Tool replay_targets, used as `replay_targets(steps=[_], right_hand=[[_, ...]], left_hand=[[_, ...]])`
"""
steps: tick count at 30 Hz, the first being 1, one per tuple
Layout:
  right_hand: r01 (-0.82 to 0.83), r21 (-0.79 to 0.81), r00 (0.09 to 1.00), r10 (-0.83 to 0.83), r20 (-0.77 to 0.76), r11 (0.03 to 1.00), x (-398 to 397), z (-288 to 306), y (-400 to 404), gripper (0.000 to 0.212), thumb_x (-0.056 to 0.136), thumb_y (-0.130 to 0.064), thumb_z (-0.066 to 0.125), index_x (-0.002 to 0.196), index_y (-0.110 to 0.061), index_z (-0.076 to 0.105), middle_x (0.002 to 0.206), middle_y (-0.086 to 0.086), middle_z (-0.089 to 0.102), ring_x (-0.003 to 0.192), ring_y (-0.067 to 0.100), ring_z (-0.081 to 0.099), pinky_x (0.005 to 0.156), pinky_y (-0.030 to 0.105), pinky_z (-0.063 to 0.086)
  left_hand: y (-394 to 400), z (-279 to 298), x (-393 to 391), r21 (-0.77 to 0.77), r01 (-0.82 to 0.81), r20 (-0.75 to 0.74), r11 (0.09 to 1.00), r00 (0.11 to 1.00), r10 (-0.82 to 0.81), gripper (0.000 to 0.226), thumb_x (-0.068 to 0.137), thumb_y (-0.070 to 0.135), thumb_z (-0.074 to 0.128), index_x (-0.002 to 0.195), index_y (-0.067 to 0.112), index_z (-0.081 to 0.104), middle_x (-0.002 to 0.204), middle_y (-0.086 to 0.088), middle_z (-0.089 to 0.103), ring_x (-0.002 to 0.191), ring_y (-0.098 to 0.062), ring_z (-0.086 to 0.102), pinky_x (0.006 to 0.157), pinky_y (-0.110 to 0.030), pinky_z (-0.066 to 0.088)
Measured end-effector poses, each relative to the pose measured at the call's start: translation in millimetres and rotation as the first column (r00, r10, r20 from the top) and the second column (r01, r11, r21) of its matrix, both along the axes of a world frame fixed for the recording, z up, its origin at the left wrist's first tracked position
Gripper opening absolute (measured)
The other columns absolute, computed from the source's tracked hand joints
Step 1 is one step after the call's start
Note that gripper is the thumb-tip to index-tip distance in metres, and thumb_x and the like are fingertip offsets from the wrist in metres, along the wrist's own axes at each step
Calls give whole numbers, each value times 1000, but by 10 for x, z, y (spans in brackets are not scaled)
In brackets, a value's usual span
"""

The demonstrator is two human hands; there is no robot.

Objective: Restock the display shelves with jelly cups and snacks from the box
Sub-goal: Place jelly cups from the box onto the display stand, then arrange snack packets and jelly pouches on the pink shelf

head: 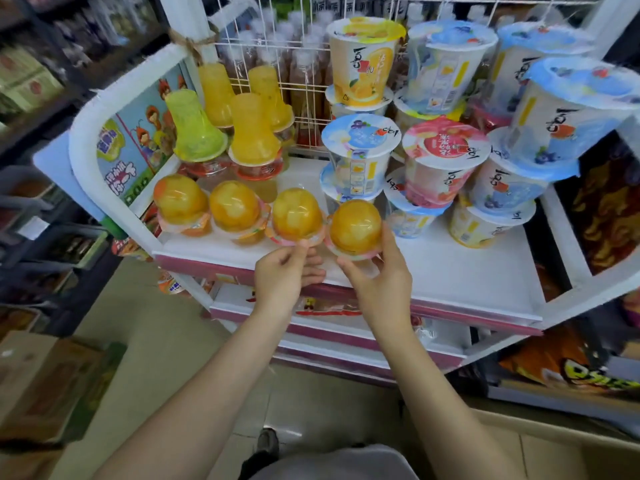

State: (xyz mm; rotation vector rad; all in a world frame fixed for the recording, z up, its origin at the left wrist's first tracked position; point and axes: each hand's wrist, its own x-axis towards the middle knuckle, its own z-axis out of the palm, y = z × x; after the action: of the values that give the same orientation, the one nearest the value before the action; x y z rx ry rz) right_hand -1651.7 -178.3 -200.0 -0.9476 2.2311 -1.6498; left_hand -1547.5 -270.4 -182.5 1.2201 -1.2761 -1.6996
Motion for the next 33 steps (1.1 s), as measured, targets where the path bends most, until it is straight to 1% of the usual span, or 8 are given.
replay_targets(steps=[4,9,12,15,22,25,28,33], right_hand=[[37,36,998,-35,-59,999,185,-12,183,88,79,-39,81,151,-17,36,142,1,49,129,15,49,105,28,43],[168,65,930,-136,-342,984,625,-210,567,49,89,-24,74,132,-10,54,129,5,59,121,21,54,102,25,41],[171,178,900,-80,-429,969,842,-570,663,38,90,-21,72,124,-8,60,123,7,64,116,22,56,98,37,46],[155,274,889,-14,-458,949,928,-934,672,35,86,-19,76,117,-8,64,117,7,66,111,21,57,92,36,49],[134,389,892,61,-449,911,661,-1774,473,34,88,-29,73,116,-11,64,115,5,67,107,25,62,90,42,53],[142,367,850,77,-521,919,454,-2397,317,39,90,-41,62,114,-10,66,112,6,66,104,27,61,92,43,48],[222,269,772,-1,-635,937,308,-2918,161,45,88,-53,62,108,-12,68,107,5,63,101,26,58,87,39,44],[379,-74,478,-264,-838,922,207,-3341,-53,57,86,-67,59,84,-10,65,90,6,61,88,26,51,78,37,34]], left_hand=[[72,-14,157,-152,127,65,980,991,-118,22,99,27,60,90,9,70,84,-10,74,70,-24,72,70,-38,62],[133,-285,707,-592,462,413,660,877,-244,34,89,53,56,93,24,73,83,13,72,78,-6,66,68,-30,55],[22,-629,971,-586,634,637,505,746,-196,53,86,59,45,112,20,70,110,5,70,100,-14,64,81,-34,54],[-69,-1002,1104,-496,746,745,445,628,-223,68,88,62,38,127,12,63,130,-6,63,121,-27,58,99,-43,50],[-223,-1869,923,-457,822,837,339,526,-148,65,91,57,34,133,12,57,138,-6,57,127,-27,52,107,-44,39],[-340,-2452,753,-515,790,819,332,568,-83,64,92,60,35,134,16,55,136,-5,57,126,-29,49,110,-49,34],[-419,-2970,588,-666,673,713,323,702,8,59,91,60,40,126,18,61,122,-7,62,114,-31,51,99,-46,35],[-507,-3439,391,-917,398,390,31,875,286,50,89,55,46,100,15,73,98,-9,65,94,-27,46,76,-39,28]])
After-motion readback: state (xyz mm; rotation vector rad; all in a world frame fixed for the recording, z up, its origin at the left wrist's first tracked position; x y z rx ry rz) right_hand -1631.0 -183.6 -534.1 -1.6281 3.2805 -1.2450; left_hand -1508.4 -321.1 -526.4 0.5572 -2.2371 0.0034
